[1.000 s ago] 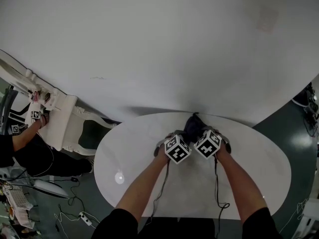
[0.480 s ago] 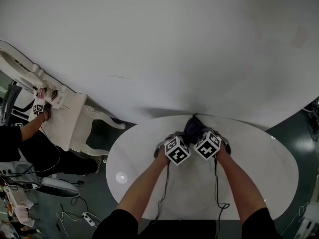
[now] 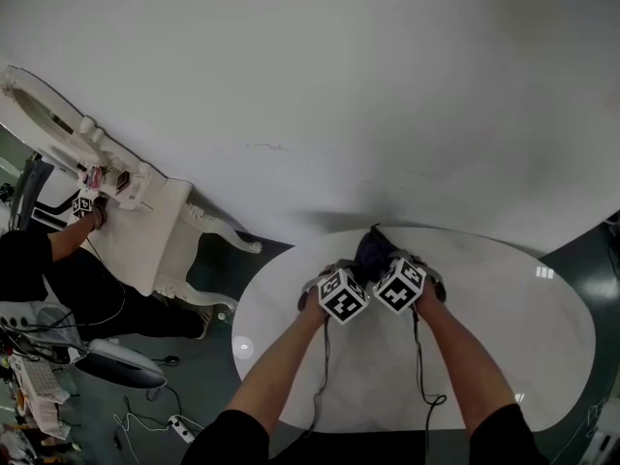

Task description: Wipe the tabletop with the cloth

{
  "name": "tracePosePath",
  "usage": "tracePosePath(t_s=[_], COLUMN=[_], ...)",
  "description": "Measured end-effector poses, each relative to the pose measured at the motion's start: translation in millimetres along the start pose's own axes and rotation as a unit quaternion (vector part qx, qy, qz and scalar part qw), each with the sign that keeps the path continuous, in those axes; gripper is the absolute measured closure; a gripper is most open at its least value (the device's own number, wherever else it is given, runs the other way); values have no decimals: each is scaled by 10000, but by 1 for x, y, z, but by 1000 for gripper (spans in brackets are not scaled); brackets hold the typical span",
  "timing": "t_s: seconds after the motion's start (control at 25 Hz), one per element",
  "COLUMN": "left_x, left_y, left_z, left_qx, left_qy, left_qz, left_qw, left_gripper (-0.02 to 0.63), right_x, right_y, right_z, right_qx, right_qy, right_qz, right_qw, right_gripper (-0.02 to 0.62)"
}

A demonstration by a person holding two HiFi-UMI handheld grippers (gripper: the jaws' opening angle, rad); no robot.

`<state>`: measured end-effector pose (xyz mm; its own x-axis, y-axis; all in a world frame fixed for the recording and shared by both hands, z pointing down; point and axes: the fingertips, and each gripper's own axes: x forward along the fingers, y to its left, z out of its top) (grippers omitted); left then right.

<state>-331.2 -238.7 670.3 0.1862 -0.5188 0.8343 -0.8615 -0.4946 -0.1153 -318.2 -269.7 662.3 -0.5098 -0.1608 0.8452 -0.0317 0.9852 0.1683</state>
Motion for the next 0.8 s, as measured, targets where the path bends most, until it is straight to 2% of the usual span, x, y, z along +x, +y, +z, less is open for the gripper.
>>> tracePosePath(t_s=[0.32,0.48,0.8], left_x=[-16,-25,-49], left_y=[21,32,57], left_z=[-34,-51,-90], left_qx=[31,-117,-352], left_qy=[73,100,134], left_qz=[66,158,296], left_qw=[9999,9998,9989], left_gripper=[535,535,535], right_x=[19,24,44], right_y=[22,32,61], right_z=[33,56,94], right_qx=[-47,-117,-372], right_qy=[-21,-145,-82], right_qz=[40,26,179], right_qw=[10000,9998,9991], right_gripper=[554,554,554])
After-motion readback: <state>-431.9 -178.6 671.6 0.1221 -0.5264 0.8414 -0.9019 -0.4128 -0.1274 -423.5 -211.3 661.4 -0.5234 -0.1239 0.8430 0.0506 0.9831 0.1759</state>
